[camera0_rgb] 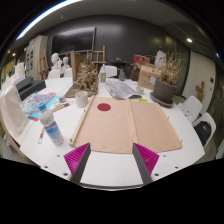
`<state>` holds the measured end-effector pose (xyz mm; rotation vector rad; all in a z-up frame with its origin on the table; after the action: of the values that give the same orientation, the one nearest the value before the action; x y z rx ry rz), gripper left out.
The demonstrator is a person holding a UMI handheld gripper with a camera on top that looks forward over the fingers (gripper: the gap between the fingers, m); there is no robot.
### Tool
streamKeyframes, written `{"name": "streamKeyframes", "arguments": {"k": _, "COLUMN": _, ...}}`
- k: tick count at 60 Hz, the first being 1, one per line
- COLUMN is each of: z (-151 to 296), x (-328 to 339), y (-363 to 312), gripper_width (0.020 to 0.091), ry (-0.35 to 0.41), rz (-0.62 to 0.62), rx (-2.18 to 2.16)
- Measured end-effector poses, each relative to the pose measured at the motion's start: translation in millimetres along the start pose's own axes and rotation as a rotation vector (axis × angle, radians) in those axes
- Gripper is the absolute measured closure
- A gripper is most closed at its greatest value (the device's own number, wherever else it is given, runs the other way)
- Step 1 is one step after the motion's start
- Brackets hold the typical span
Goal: Pour water
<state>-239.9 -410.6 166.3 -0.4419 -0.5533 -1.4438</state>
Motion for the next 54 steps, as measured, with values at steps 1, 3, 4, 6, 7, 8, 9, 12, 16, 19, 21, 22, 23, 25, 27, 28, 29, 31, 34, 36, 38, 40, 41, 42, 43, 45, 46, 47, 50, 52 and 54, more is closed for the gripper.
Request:
{"name": "streamKeyframes", "arguments": {"k": 1, "z": -3, "x": -1, "y": -10, "gripper_width": 0.0247, "ry": -0.003, "rz": 0.005, "rx": -0.001}}
{"name": "streamKeyframes", "arguments": {"k": 3, "z": -9, "x": -3, "y": -29, "gripper_width": 0.0247, "ry": -0.011, "rz": 0.018, "rx": -0.002}}
{"name": "streamKeyframes", "arguments": {"k": 4, "z": -11, "x": -4, "y": -38, "gripper_width": 0.0247, "ry": -0.015, "rz": 0.024, "rx": -0.002}}
{"name": "streamKeyframes", "arguments": {"k": 6, "z": -15, "x": -5, "y": -56, "gripper_width": 0.0247, "ry": -0.017, "rz": 0.037, "rx": -0.001}}
{"name": "streamKeyframes", "arguments": {"k": 7, "z": -18, "x": -6, "y": -65, "gripper_width": 0.0245, "ry": -0.016, "rz": 0.043, "rx": 0.001}}
{"name": "streamKeyframes", "arguments": {"k": 8, "z": -19, "x": -7, "y": -73, "gripper_width": 0.0247, "ry": -0.014, "rz": 0.049, "rx": 0.003}}
{"name": "streamKeyframes", "arguments": {"k": 9, "z": -20, "x": -7, "y": -81, "gripper_width": 0.0245, "ry": -0.012, "rz": 0.054, "rx": 0.006}}
{"name": "streamKeyframes", "arguments": {"k": 12, "z": -24, "x": -11, "y": -107, "gripper_width": 0.0247, "ry": -0.007, "rz": 0.071, "rx": 0.019}}
{"name": "streamKeyframes", "arguments": {"k": 16, "z": -26, "x": -18, "y": -141, "gripper_width": 0.0245, "ry": 0.016, "rz": 0.097, "rx": 0.032}}
{"name": "streamKeyframes", "arguments": {"k": 19, "z": -26, "x": -27, "y": -166, "gripper_width": 0.0246, "ry": 0.041, "rz": 0.121, "rx": 0.037}}
{"name": "streamKeyframes", "arguments": {"k": 21, "z": -26, "x": -35, "y": -181, "gripper_width": 0.025, "ry": 0.06, "rz": 0.134, "rx": 0.038}}
{"name": "streamKeyframes", "arguments": {"k": 22, "z": -25, "x": -39, "y": -188, "gripper_width": 0.0249, "ry": 0.07, "rz": 0.137, "rx": 0.04}}
{"name": "streamKeyframes", "arguments": {"k": 23, "z": -24, "x": -44, "y": -194, "gripper_width": 0.025, "ry": 0.08, "rz": 0.138, "rx": 0.042}}
{"name": "streamKeyframes", "arguments": {"k": 25, "z": -22, "x": -53, "y": -204, "gripper_width": 0.025, "ry": 0.099, "rz": 0.133, "rx": 0.048}}
{"name": "streamKeyframes", "arguments": {"k": 27, "z": -20, "x": -63, "y": -212, "gripper_width": 0.0251, "ry": 0.118, "rz": 0.125, "rx": 0.056}}
{"name": "streamKeyframes", "arguments": {"k": 28, "z": -18, "x": -69, "y": -216, "gripper_width": 0.0252, "ry": 0.128, "rz": 0.12, "rx": 0.059}}
{"name": "streamKeyframes", "arguments": {"k": 29, "z": -16, "x": -74, "y": -220, "gripper_width": 0.0249, "ry": 0.137, "rz": 0.116, "rx": 0.062}}
{"name": "streamKeyframes", "arguments": {"k": 31, "z": -12, "x": -84, "y": -227, "gripper_width": 0.0249, "ry": 0.159, "rz": 0.11, "rx": 0.063}}
{"name": "streamKeyframes", "arguments": {"k": 34, "z": -4, "x": -100, "y": -235, "gripper_width": 0.0251, "ry": 0.194, "rz": 0.097, "rx": 0.056}}
{"name": "streamKeyframes", "arguments": {"k": 36, "z": 1, "x": -109, "y": -238, "gripper_width": 0.0253, "ry": 0.214, "rz": 0.086, "rx": 0.045}}
{"name": "streamKeyframes", "arguments": {"k": 38, "z": 5, "x": -119, "y": -240, "gripper_width": 0.0275, "ry": 0.23, "rz": 0.076, "rx": 0.033}}
{"name": "streamKeyframes", "arguments": {"k": 40, "z": 8, "x": -129, "y": -242, "gripper_width": 0.0319, "ry": 0.238, "rz": 0.067, "rx": 0.022}}
{"name": "streamKeyframes", "arguments": {"k": 41, "z": 9, "x": -134, "y": -243, "gripper_width": 0.035, "ry": 0.239, "rz": 0.062, "rx": 0.017}}
{"name": "streamKeyframes", "arguments": {"k": 42, "z": 10, "x": -136, "y": -243, "gripper_width": 0.0386, "ry": 0.237, "rz": 0.056, "rx": 0.013}}
{"name": "streamKeyframes", "arguments": {"k": 43, "z": 10, "x": -141, "y": -244, "gripper_width": 0.0422, "ry": 0.239, "rz": 0.053, "rx": 0.011}}
{"name": "streamKeyframes", "arguments": {"k": 45, "z": 11, "x": -147, "y": -246, "gripper_width": 0.051, "ry": 0.243, "rz": 0.051, "rx": 0.009}}
{"name": "streamKeyframes", "arguments": {"k": 46, "z": 13, "x": -149, "y": -245, "gripper_width": 0.0555, "ry": 0.248, "rz": 0.043, "rx": 0.009}}
{"name": "streamKeyframes", "arguments": {"k": 47, "z": 14, "x": -148, "y": -241, "gripper_width": 0.0582, "ry": 0.253, "rz": 0.041, "rx": 0.009}}
{"name": "streamKeyframes", "arguments": {"k": 50, "z": 16, "x": -150, "y": -243, "gripper_width": 0.0611, "ry": 0.259, "rz": 0.049, "rx": -0.001}}
{"name": "streamKeyframes", "arguments": {"k": 52, "z": 17, "x": -151, "y": -243, "gripper_width": 0.0638, "ry": 0.258, "rz": 0.055, "rx": -0.008}}
{"name": "streamKeyframes", "arguments": {"k": 54, "z": 19, "x": -154, "y": -242, "gripper_width": 0.0669, "ry": 0.254, "rz": 0.049, "rx": -0.014}}
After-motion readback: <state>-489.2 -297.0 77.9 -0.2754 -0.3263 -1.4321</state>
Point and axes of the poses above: the point between the fingertips, and its own axes, seen from behind it with the camera up: y to the right, z up, x backward, against the way the camera looks, the point moved 6 cm from there along x, backward, against the way the camera looks, and after that the axes turned 3 degrees about z, right-handed, at the moved point
